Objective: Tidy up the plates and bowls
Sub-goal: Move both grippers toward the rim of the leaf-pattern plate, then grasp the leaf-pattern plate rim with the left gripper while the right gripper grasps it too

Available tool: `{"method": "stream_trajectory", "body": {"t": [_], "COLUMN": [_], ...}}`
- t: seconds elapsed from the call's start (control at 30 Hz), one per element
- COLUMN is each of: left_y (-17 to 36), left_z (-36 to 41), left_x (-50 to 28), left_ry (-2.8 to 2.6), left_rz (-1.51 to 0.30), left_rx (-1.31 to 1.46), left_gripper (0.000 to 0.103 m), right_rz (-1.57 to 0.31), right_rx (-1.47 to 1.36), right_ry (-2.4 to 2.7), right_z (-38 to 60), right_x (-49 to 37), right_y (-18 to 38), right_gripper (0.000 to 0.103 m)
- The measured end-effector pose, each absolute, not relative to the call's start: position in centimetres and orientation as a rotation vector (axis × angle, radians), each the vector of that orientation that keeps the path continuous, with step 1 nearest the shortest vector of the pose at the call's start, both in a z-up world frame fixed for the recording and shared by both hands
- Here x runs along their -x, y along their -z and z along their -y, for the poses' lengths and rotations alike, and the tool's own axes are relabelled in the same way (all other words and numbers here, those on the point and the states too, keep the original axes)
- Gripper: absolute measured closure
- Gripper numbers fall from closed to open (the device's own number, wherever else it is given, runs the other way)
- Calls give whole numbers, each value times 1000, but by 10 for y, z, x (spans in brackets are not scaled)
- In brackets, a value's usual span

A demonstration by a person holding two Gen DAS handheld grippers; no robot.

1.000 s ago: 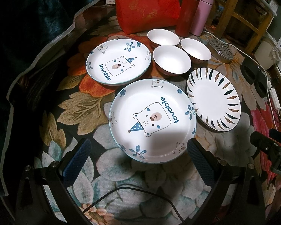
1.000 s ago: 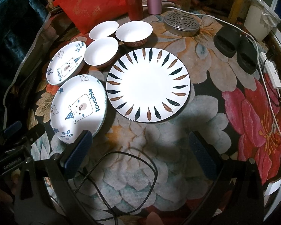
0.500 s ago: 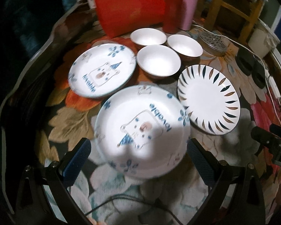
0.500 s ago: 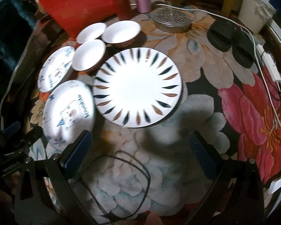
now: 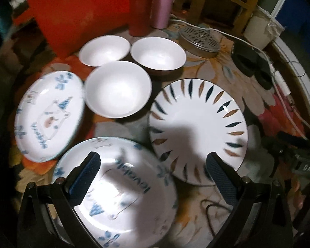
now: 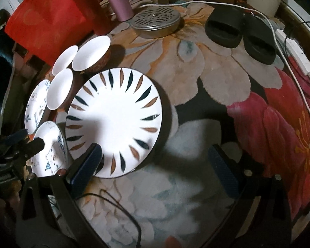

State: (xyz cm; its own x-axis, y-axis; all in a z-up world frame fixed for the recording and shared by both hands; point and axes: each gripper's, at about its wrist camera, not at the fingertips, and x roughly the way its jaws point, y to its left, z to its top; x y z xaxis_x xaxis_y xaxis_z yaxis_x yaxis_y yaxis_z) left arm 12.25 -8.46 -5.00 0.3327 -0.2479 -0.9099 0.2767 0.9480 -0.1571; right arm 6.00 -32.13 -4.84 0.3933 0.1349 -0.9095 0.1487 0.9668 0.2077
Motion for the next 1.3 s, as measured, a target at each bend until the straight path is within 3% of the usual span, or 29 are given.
{"method": "stream_trajectory", "body": {"t": [0.43,0.87,1.0,1.13,1.2,1.3], "left_y": [74,101,109,117,118,119], "left_z": [110,112,112,114,113,110], "left_x": [-152,-162,-167,-172,-173,-175], "left_ry": [437,492,478,459,443,430], "left_rz": [-1201,-1282,-1301,-1328,-1323,-1324], "left_rx": [3,87,92,70,51,34], "left_gripper": [2,17,24,42,46,57], "right_rz": [-1194,-1199,-1202,-1212,-1223,-1245], "right_rx": [-304,-321,-320,-330,-351,-365], "right_ry": [-69,-124,-132,-137,-135,-139], "right_z": [347,350,348,347,348,345], "right_x": [-67,-72,-73,-77,-81,-87], "right_y": [70,72,73,78,83,91], "right_gripper": [0,0,0,0,2,14]}}
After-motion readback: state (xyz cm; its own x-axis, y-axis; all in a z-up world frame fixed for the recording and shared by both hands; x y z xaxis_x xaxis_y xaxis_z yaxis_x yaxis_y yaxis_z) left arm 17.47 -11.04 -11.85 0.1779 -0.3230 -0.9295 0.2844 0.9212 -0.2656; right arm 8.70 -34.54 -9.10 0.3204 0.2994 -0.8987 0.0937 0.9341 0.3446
